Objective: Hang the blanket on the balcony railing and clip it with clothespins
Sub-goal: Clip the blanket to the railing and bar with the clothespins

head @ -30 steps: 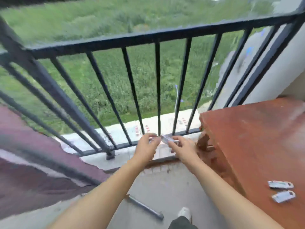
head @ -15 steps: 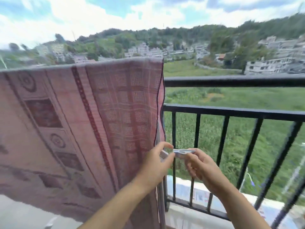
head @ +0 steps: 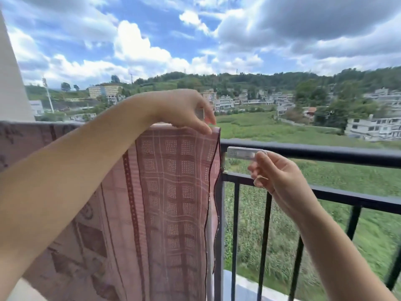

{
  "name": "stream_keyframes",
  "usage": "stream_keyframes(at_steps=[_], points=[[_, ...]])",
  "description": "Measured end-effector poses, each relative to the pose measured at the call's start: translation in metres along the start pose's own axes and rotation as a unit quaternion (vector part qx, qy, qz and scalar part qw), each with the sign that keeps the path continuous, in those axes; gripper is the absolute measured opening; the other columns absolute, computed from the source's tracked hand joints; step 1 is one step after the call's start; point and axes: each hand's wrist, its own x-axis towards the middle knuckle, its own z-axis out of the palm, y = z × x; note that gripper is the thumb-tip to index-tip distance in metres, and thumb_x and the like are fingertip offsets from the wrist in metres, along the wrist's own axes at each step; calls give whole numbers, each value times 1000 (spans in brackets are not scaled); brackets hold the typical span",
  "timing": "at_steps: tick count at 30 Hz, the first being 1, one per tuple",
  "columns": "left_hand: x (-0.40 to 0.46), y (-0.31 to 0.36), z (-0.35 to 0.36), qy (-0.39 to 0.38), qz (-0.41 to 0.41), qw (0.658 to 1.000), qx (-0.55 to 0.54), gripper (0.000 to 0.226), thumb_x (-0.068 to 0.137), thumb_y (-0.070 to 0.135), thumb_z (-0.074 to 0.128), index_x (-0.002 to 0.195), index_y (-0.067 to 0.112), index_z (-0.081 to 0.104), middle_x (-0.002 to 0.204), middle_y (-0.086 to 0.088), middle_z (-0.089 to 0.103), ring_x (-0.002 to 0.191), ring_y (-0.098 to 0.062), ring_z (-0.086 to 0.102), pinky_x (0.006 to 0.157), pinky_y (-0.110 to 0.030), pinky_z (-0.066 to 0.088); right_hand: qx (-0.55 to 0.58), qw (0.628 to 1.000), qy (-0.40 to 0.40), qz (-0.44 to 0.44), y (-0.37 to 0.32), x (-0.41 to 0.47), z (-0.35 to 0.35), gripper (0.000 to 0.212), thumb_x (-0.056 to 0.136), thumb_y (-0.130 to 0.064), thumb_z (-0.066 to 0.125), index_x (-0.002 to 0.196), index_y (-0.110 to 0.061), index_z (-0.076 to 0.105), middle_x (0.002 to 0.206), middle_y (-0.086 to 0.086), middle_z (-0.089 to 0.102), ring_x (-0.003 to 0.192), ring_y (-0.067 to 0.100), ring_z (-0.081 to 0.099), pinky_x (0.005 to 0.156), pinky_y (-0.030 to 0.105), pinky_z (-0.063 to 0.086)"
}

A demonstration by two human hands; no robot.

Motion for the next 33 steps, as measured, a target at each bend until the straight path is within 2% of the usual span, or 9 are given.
stream_keyframes(at_steps=[8,13,17,20,23,25,28,30,33], points=[[11,-3,23,79,26,988,-128,11,84,27,65,86,17,67,100,9,61,101,-6,53,100,-24,30,-132,983,42,-119,-22,20,13,19,89,-18,53,80,-5,63,55,-1,65,48,9,56,48,18,48],[6,-6,29,113,50,968,-220,8,84,19,65,86,11,66,77,7,60,57,12,53,68,-7,36,-178,971,65,-144,-13,26,27,16,90,-17,54,79,-12,65,50,-4,65,43,8,55,45,17,48],[2,-5,24,102,44,963,-246,12,87,12,62,91,1,64,54,8,51,37,6,45,47,-1,33,-166,980,36,-99,-10,36,31,14,91,-24,53,86,-14,62,56,-1,65,47,8,55,48,18,46],[1,-3,22,93,37,966,-237,13,87,15,62,92,3,64,46,12,50,36,3,44,47,-1,33,-155,985,6,-75,-9,38,30,15,92,-27,50,93,-13,55,64,0,63,52,9,53,50,19,43],[1,-1,24,106,37,974,-196,15,87,21,62,95,8,65,73,2,61,58,3,51,61,-7,39,-131,990,-11,-51,-4,33,28,29,89,-30,51,115,-17,49,71,0,63,57,10,57,54,22,46],[-9,6,29,174,45,969,-169,23,87,32,60,102,15,63,87,14,58,72,9,51,67,-5,39,-118,992,-16,-39,0,25,25,53,81,-38,54,130,-25,38,78,0,64,62,9,59,56,20,49],[-43,23,59,257,71,921,-284,49,85,50,40,125,22,45,82,7,52,52,6,48,55,-8,39,-109,993,9,-35,13,-2,17,61,76,-42,55,132,-31,32,81,1,65,63,7,60,58,19,50],[-69,37,109,210,65,902,-372,64,78,66,25,136,38,26,87,-4,53,49,0,46,55,-15,40,-96,995,-2,-6,30,-28,12,52,78,-39,53,127,-26,42,76,1,65,60,7,58,55,18,48],[-96,62,203,73,-12,895,-440,83,64,86,15,138,52,3,84,16,51,66,-1,58,68,-24,48,-125,984,-90,95,66,-76,15,36,83,-38,52,116,-24,57,74,-2,63,59,7,57,51,19,46]])
